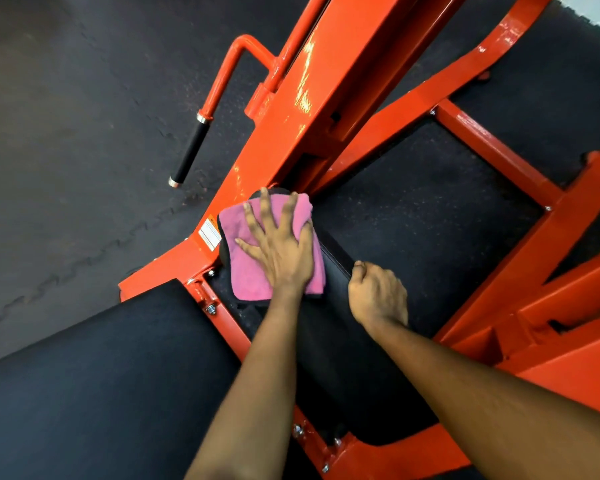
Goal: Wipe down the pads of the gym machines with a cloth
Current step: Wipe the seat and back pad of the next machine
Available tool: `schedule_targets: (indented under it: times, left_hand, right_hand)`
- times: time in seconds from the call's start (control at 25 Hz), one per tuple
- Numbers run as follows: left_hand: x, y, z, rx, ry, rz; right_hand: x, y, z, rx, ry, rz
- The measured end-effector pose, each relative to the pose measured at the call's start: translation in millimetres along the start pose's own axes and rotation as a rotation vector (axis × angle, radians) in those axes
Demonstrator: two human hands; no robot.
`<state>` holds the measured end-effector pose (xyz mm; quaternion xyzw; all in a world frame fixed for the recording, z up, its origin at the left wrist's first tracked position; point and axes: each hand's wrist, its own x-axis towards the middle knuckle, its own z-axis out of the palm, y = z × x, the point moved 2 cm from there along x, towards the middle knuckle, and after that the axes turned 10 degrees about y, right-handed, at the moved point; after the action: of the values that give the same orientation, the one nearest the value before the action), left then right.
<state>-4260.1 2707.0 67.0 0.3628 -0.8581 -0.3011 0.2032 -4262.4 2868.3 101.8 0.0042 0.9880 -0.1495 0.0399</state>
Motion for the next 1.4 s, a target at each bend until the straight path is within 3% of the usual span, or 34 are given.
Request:
schedule_targets:
  times: [0.24,0.36,0.48,0.8,1.0,1.2,1.24,1.4]
  left_hand:
    - [36,-4,-2,-0.011,0.051,-0.136]
    - [-40,0,1,-0.035,0.052,-0.029]
    - [-111,-12,-1,-0.086,-0.014,-0.069]
    - [31,-48,1,-0.172,0.044,-0.357]
    - [52,-87,-13,-0.393,0.139,-0.276]
    - [-3,-136,4,-0.608,0.195,-0.687]
    - [-13,-134,4,-0.608,0.211,-0.704]
    - [-22,-92,-1,-0.39,0.318,-0.42]
  right_hand:
    - [-1,1,-1,-0.002,0.019,-0.021]
    - [-2,0,0,0.005,0.003,-0.006]
    - [-2,0,-1,0.01,-0.001,-0.008]
    - [-4,0,-3,-0.017,0.026,-0.026]
    - [-3,0,-1,-0.022,0.041,-0.031]
    - [-3,0,1,-0.044,0.052,-0.039]
    - [-3,0,1,-0.045,0.052,-0.036]
    - [-4,-1,0,-0.048,0.052,-0.041]
